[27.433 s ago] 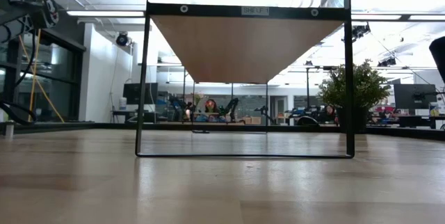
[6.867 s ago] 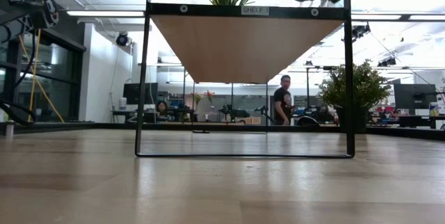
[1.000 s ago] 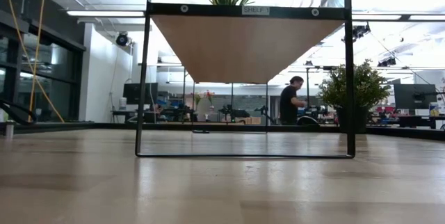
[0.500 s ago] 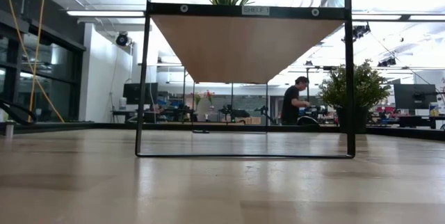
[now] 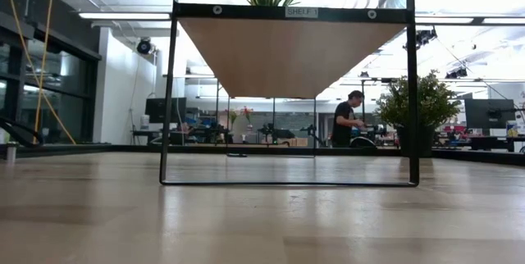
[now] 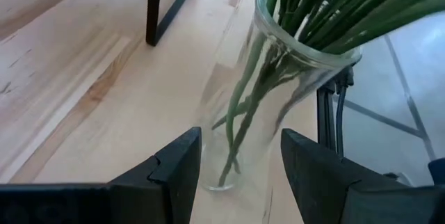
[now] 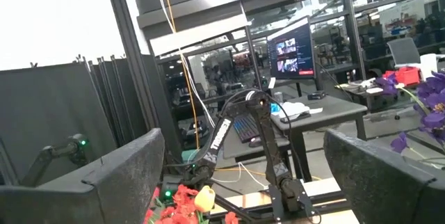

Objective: Pick and place flowers into a vace then onto a shelf
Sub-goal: Put the transparent vase with the flowers on the shelf

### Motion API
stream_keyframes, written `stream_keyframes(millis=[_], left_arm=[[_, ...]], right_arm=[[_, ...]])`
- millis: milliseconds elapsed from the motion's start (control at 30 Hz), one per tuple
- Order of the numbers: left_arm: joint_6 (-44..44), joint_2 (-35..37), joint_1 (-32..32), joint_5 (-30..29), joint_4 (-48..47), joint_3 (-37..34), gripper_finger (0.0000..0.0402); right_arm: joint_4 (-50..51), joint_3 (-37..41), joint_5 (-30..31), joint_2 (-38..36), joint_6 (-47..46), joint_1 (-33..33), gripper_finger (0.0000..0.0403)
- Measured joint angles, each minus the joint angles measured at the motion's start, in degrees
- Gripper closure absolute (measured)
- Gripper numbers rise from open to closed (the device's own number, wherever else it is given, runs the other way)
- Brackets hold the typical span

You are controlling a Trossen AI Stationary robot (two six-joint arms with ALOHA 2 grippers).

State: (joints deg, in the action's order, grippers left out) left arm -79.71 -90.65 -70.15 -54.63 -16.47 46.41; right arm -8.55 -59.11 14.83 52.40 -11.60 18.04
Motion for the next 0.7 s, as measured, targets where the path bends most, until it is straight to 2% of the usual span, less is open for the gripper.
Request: stream_keyframes(millis=[567, 700], left_arm=[[-0.3, 0.0, 0.0, 0.1, 0.1, 0.0, 0.017], [-3.4, 0.0, 0.0, 0.0, -0.2, 0.0, 0.017]], right_arm=[[0.2, 0.0, 0.0, 0.0, 0.0, 0.0, 0.0022], [0.7, 0.0, 0.0, 0.0, 0.1, 0.0, 0.0022]])
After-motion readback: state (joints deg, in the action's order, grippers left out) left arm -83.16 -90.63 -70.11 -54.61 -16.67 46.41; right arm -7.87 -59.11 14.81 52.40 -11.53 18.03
